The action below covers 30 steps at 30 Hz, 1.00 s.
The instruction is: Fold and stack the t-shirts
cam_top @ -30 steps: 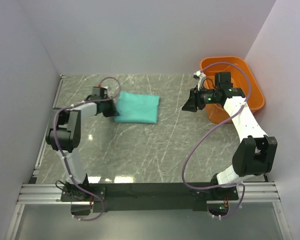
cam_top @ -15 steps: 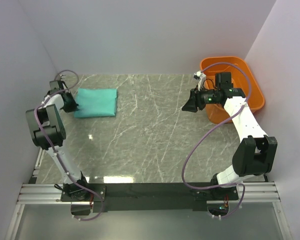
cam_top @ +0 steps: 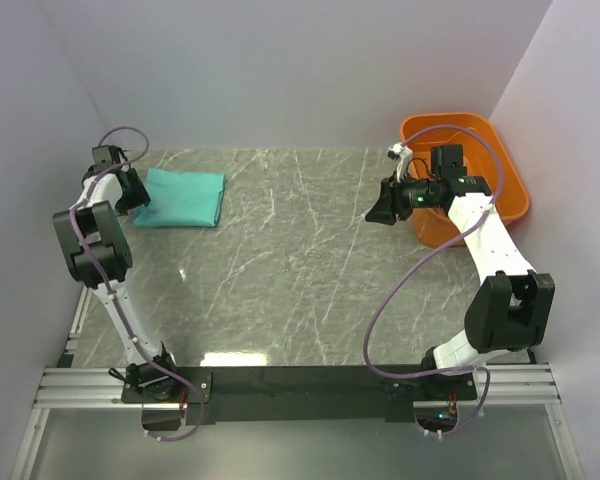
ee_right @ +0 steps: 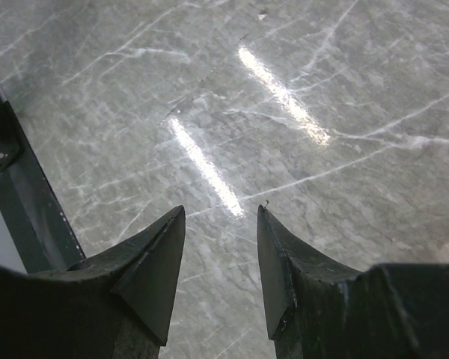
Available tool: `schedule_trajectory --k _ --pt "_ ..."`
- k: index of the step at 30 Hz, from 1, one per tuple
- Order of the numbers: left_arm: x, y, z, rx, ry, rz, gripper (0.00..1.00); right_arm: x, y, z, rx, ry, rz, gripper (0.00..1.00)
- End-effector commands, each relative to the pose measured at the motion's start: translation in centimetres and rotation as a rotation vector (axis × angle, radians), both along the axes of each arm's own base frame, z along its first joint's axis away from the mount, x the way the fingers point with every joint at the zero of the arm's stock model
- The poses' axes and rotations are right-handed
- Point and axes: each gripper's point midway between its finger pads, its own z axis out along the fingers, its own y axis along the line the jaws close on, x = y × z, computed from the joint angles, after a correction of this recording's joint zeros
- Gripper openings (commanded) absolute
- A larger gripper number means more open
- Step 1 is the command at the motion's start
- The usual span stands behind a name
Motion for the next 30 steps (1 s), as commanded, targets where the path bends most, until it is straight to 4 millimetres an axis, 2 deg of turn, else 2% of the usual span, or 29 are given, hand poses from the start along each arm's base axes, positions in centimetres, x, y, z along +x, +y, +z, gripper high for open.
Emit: schedule_trajectory --k 1,2,3,4,5,6,7,8,9,10,11,12,13,14,16,17,18,19,20,21,22,23,24,25,26,27,28,29,30 --pt "0.7 0.6 9.2 0.065 -0.212 0.028 0.64 0.2 -0.9 0.8 -0.037 -0.061 -0.025 0.51" --pt "0.3 0.3 9.8 0.059 -0.224 0.026 0.64 0.3 -1.0 0.8 -0.042 -0.063 -0.031 0.5" --pt "0.2 -0.3 12.3 0.054 -0.282 0.018 0.65 0.4 -1.2 0.9 -0.055 -0.073 -0.041 0.51" --pt "-0.2 -0.6 13.1 0.046 -0.306 0.018 0.65 0.4 -1.3 1.1 -0.062 -0.086 -0.043 0.51" --pt "-0.9 -1.2 13.0 0.032 -0.313 0.015 0.65 0.4 -1.4 1.5 -0.071 -0.102 -0.049 0.5" --pt "-1.4 -2.0 16.1 0.017 -0.399 0.004 0.65 0.6 -1.7 1.7 -0.085 -0.114 -0.062 0.51" --pt "-1.7 -2.8 17.2 -0.002 -0.44 -0.013 0.65 0.8 -1.8 2.3 -0.093 -0.137 -0.064 0.51" --pt "-2.7 -3.9 16.6 -0.035 -0.444 -0.028 0.69 0.8 -1.9 2.7 -0.102 -0.154 -0.068 0.51" --pt "-3.8 -5.0 19.7 -0.05 -0.525 -0.043 0.71 0.8 -2.0 3.5 -0.11 -0.179 -0.071 0.51" --pt "-4.1 -6.5 21.0 -0.087 -0.582 -0.099 0.75 1.2 -2.4 4.4 -0.132 -0.211 -0.085 0.51" --pt "-5.2 -7.7 20.2 -0.123 -0.584 -0.127 0.8 1.0 -2.6 5.3 -0.142 -0.239 -0.09 0.51" --pt "-6.7 -9.1 22.8 -0.145 -0.654 -0.158 0.81 1.1 -2.8 5.9 -0.158 -0.259 -0.098 0.51" --pt "-7.4 -10.6 23.8 -0.19 -0.695 -0.212 0.82 1.1 -3.3 6.8 -0.189 -0.288 -0.11 0.51" --pt "-9.3 -11.9 24.5 -0.213 -0.731 -0.24 0.83 0.8 -3.5 7.6 -0.204 -0.319 -0.117 0.51" --pt "-11.1 -13.5 25.7 -0.278 -0.78 -0.247 0.89 0.6 -4.1 8.5 -0.233 -0.372 -0.136 0.52" --pt "-12.3 -15.0 25.0 -0.333 -0.778 -0.298 0.92 0.2 -4.9 9.5 -0.262 -0.418 -0.178 0.54" --pt "-14.0 -16.2 26.5 -0.352 -0.833 -0.324 0.96 -0.1 -5.4 9.8 -0.275 -0.439 -0.208 0.57" --pt "-15.0 -16.9 25.2 -0.385 -0.825 -0.334 0.99 0.0 -6.0 9.5 -0.275 -0.449 -0.256 0.61" --pt "-15.7 -17.8 25.9 -0.4 -0.864 -0.372 1.0 -0.9 -6.6 10.7 -0.274 -0.497 -0.301 0.72" --pt "-17.2 -19.3 27.2 -0.43 -0.919 -0.418 0.99 -1.4 -6.8 10.7 -0.24 -0.483 -0.355 0.79" --pt "-17.9 -20.4 25.7 -0.474 -0.914 -0.45 0.99 -1.3 -7.0 10.0 -0.212 -0.487 -0.403 0.98" --pt "-18.9 -22.2 26.9 -0.502 -0.975 -0.567 0.99 -1.9 -8.1 10.8 -0.188 -0.506 -0.486 1.0" --pt "-19.8 -23.3 26.9 -0.529 -0.981 -0.603 0.99 -2.2 -8.7 10.7 -0.167 -0.489 -0.552 1.0" --pt "-20.1 -23.7 26.4 -0.523 -0.969 -0.616 0.99 -2.6 -8.9 9.7 -0.163 -0.465 -0.566 1.0" --pt "-20.5 -23.8 26.3 -0.49 -0.958 -0.623 0.99 -3.3 -9.2 10.2 -0.148 -0.484 -0.594 1.0" --pt "-20.3 -23.4 24.9 -0.399 -0.914 -0.608 0.99 -3.5 -9.8 10.1 -0.124 -0.469 -0.667 1.0" --pt "-20.4 -23.0 24.9 -0.338 -0.9 -0.585 0.99 -3.5 -10.4 9.2 -0.115 -0.471 -0.723 1.0" --pt "-20.5 -22.7 24.7 -0.278 -0.895 -0.573 0.99 -4.3 -11.0 10.1 -0.088 -0.511 -0.786 1.0" --pt "-20.8 -22.3 24.7 -0.169 -0.901 -0.539 1.0 -4.4 -13.2 10.1 -0.069 -0.504 -0.952 1.0"
